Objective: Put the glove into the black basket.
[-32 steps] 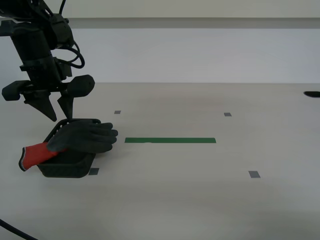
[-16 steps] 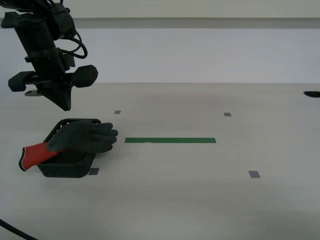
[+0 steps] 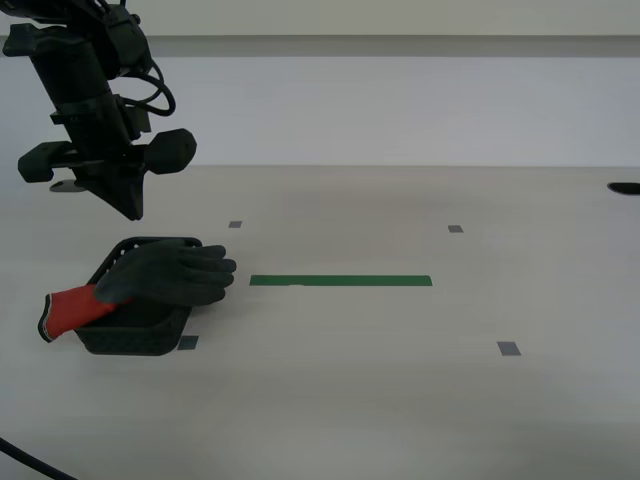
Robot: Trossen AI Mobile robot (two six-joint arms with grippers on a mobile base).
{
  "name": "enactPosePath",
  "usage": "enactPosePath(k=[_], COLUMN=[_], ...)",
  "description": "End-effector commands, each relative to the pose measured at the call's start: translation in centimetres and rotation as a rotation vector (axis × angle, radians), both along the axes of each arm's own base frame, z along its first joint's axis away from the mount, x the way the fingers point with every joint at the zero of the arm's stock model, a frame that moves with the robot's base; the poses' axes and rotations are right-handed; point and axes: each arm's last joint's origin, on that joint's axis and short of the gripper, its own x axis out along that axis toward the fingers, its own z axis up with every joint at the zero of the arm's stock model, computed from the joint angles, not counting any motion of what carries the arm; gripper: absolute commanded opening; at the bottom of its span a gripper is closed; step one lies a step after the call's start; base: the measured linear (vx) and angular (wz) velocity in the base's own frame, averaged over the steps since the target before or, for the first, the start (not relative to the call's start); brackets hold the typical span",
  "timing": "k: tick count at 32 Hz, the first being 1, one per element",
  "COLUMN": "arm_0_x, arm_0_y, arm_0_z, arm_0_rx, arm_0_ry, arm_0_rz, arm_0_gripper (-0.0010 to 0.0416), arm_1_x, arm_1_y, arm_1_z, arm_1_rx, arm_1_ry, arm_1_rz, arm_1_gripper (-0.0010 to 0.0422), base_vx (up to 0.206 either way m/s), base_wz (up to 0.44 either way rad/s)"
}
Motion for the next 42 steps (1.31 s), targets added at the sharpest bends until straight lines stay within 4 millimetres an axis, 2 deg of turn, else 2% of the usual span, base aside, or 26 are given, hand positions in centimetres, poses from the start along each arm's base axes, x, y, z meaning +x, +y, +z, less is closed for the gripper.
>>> enactPosePath(k=[1,42], arm_0_x=[0.01,0.01], arm_0_y=[0.02,0.02], arm_0_z=[0.05,0.05], arm_0_rx=[0.000,0.000], arm_0_ry=[-0.003,-0.003], arm_0_rz=[0.000,0.000], arm_0_gripper=[0.0000,0.0001], arm_1_x=[0.00,0.05], arm_1_y=[0.01,-0.02], arm_1_z=[0.00,0.01], arm_1_rx=[-0.002,-0.003], arm_1_ry=[0.000,-0.006], arm_1_rz=[0.002,0.001], arm_1_gripper=[0.0014,0.0014], base_vx=[0.000,0.000], base_wz=[0.000,0.000])
